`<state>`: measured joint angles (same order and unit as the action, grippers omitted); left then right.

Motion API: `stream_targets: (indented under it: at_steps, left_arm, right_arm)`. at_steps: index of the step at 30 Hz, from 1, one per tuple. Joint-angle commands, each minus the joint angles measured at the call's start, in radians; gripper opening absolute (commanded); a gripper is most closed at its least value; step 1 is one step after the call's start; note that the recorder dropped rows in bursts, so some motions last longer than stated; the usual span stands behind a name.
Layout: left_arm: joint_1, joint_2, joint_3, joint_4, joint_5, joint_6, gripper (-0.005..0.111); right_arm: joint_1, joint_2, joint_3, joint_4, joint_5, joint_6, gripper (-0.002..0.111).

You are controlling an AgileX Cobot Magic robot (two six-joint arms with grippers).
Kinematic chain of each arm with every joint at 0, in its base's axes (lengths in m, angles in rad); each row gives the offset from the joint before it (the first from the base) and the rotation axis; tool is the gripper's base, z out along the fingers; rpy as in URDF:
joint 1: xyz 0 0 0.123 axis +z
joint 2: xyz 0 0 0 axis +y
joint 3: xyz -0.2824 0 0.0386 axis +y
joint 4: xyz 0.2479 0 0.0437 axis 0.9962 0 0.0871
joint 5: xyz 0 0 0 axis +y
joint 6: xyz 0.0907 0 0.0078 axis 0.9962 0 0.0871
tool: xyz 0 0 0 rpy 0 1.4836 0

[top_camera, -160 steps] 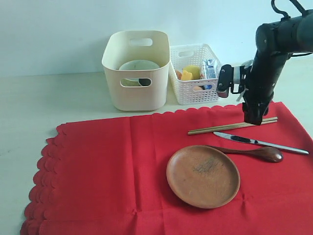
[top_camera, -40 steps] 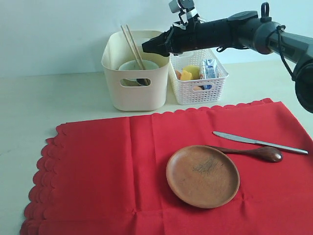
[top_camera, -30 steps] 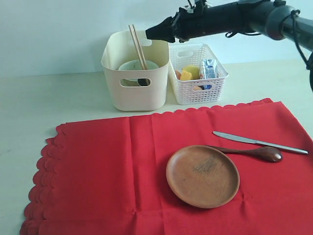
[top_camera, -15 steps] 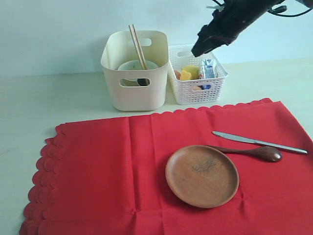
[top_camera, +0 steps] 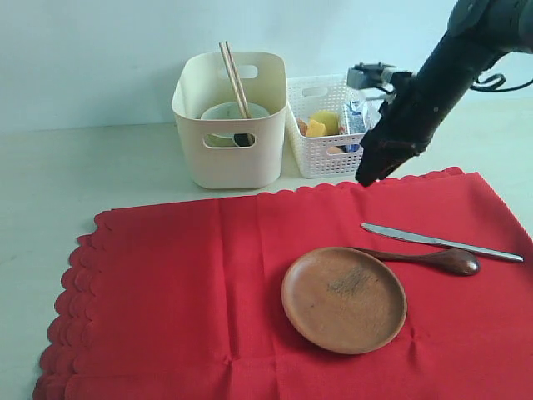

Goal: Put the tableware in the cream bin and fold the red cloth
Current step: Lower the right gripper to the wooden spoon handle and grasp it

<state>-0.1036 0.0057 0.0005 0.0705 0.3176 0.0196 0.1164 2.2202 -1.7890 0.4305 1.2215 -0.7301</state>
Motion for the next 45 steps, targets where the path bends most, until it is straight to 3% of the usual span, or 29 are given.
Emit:
stream_targets:
  at_steps: [1, 19, 26, 35, 38, 42, 45]
  left_arm:
    - [-0.005, -0.006, -0.001, 0.006, -0.005, 0.003, 0.012]
    - [-0.005, -0.006, -0.001, 0.006, -0.005, 0.003, 0.012]
    - [-0.005, -0.006, -0.001, 0.006, -0.005, 0.003, 0.012]
    - [-0.005, -0.006, -0.001, 0.006, -0.005, 0.003, 0.012]
    - [-0.005, -0.006, -0.001, 0.006, -0.005, 0.003, 0.012]
    - [-0.005, -0.006, -0.001, 0.006, -0.005, 0.003, 0.012]
    - [-0.005, -0.006, -0.001, 0.006, -0.005, 0.003, 0.012]
  right_arm:
    - [0.036, -0.014, 0.109, -0.002, 0.0, -0.055, 0.043]
    - [0.129, -0.005, 0.198, -0.074, -0.018, -0.06, 0.043]
    - [0.129, -0.005, 0.198, -0.136, -0.052, -0.023, 0.043]
    - [0.129, 0.059, 0.198, -0.085, 0.0, -0.036, 0.043]
    - [0.129, 0.061, 0.198, -0.083, 0.0, -0.053, 0.033]
    - [0.129, 0.061, 0.198, -0.083, 0.0, -0.072, 0.002]
    - [0.129, 0.057, 0.198, -0.086, 0.0, -0.079, 0.0]
